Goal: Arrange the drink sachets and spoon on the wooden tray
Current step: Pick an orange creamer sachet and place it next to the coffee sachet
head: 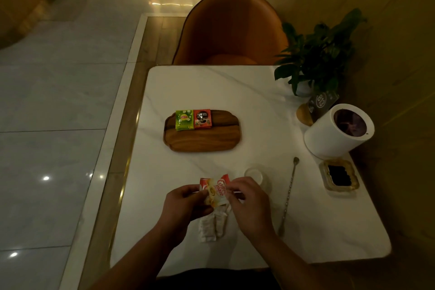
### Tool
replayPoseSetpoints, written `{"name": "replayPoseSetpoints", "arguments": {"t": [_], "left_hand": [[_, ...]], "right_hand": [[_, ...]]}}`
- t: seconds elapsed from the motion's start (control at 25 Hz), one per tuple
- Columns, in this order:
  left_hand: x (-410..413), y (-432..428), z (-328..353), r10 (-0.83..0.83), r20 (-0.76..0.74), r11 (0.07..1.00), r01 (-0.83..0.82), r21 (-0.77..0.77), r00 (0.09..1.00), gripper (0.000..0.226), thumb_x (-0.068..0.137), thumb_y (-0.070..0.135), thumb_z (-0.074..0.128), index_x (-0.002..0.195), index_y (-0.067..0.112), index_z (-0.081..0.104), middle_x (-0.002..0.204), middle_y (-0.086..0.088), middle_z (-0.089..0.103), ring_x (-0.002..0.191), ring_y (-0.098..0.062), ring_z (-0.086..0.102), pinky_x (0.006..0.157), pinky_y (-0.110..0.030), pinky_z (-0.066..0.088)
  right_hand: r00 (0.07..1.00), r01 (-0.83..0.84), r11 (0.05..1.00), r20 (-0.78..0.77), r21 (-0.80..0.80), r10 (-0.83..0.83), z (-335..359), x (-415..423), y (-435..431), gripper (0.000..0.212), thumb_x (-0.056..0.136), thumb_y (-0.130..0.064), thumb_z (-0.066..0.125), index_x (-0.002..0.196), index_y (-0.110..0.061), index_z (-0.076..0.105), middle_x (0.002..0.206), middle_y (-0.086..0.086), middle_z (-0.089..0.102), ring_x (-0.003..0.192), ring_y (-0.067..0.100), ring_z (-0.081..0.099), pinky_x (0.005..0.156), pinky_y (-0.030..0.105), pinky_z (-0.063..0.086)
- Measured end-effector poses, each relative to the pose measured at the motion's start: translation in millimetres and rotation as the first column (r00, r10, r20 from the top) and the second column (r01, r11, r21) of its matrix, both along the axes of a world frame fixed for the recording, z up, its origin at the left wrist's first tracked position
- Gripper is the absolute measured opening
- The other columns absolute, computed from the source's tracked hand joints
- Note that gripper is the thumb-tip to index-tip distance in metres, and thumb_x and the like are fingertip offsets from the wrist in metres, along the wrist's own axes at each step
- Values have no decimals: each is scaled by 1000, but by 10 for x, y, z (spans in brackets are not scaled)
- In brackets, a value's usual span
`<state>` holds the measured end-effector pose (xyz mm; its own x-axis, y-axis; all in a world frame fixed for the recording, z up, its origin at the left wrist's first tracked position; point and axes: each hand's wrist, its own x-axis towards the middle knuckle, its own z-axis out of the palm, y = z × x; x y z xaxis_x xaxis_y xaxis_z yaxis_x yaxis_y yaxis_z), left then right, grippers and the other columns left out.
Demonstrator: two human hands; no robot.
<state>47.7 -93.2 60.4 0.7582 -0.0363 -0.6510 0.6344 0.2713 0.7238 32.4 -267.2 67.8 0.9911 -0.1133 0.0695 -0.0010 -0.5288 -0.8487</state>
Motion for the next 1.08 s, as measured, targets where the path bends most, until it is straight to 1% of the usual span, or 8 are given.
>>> {"name": "replayPoseSetpoints", "arguments": {"t": [0.12,0.2,0.36,0.52,0.64,0.76,0.96,1.08], "left_hand": [[8,-3,25,6,10,1000,-6,-3,1000,8,91,2,69,95,0,76,88,-23,79,78,-36,79,62,-33,63],[17,17,48,-2,19,1000,2,7,1000,8,91,1,69,95,-1,75,87,-24,79,78,-36,78,61,-33,63],[41,51,93,-43,43,998,41,45,998,9,92,3,68,98,1,75,88,-21,80,80,-36,79,62,-33,63],[31,36,137,-119,66,991,114,67,991,10,93,8,70,101,5,76,90,-17,81,83,-34,79,66,-33,64],[17,38,149,-132,66,989,126,81,989,11,94,10,69,102,6,75,90,-16,81,82,-33,79,65,-31,63],[20,52,150,-85,80,993,77,93,993,11,94,8,68,101,5,76,87,-17,81,80,-32,79,63,-30,62],[27,14,131,-35,108,997,27,67,994,13,95,5,66,103,4,75,87,-17,81,80,-32,79,64,-30,63],[10,-62,112,-20,125,995,8,98,992,14,96,6,64,105,11,73,89,-12,82,82,-30,79,67,-31,63]], "right_hand": [[976,158,972,-177,172,-127,40,85,-28,38,80,-1,75,89,-37,65,94,-12,70,85,1,67,74,24,59],[970,184,964,-196,192,-146,61,166,-108,36,78,2,76,87,-32,67,87,-11,74,81,1,69,77,25,59],[990,-27,1000,-136,-16,25,178,325,-211,24,77,-2,74,86,-24,73,82,-15,71,78,-2,67,72,13,54],[981,-184,973,-88,-137,173,212,375,-91,27,77,1,71,93,-21,70,93,-10,64,78,5,63,70,19,56],[989,-145,980,-49,-134,140,182,358,-8,25,78,0,72,92,-20,69,97,-8,57,80,5,60,70,19,55],[1000,-9,988,-5,-155,8,130,253,-4,17,82,-20,75,96,-25,68,97,-12,58,85,3,58,70,16,51],[899,96,986,-436,135,-28,5,79,35,28,92,-42,61,78,-20,70,62,-1,67,56,9,62,61,43,57],[885,207,946,-459,250,-73,-41,48,123,31,98,-30,56,72,-21,69,59,2,67,51,10,61,58,41,57]]}}
